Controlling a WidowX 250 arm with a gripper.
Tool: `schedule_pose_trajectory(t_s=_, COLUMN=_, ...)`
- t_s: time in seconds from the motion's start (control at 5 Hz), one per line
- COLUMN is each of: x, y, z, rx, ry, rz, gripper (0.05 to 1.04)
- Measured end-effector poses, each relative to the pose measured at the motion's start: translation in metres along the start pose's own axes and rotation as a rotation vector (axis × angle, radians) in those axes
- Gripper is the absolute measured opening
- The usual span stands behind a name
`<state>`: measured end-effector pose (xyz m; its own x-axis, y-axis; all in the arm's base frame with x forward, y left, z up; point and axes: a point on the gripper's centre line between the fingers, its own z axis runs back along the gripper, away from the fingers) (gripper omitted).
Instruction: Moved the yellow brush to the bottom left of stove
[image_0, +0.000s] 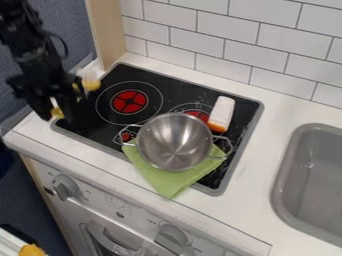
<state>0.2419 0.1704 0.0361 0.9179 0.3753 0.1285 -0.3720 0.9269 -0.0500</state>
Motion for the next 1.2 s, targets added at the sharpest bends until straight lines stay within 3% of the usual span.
schedule_pose_trajectory(t_s=0.4, x=0.007, y=0.004, z=-0.026, rx=-0.011, ry=0.043, rz=-0.022, gripper=0.513)
schedule_pose_trajectory(t_s=0.6, x=0.013, y=-0.002, z=-0.028, rx=-0.003, ry=0.054, rz=-0.047, gripper=0.579)
schedule_pose_trajectory(t_s=0.8, x=0.010, y=-0.007, z=-0.028, rx=0.010, ry=0.087, rz=-0.067, gripper=0.881)
schedule_pose_trajectory(t_s=1.0, x=0.011, y=-0.007, z=-0.016, rx=0.017, ry=0.072, rz=-0.087, gripper=1.011)
schedule_pose_trajectory(t_s=1.2, x=0.013, y=-0.014, z=0.015, rx=0.050, ry=0.043, rz=-0.111, gripper=1.005)
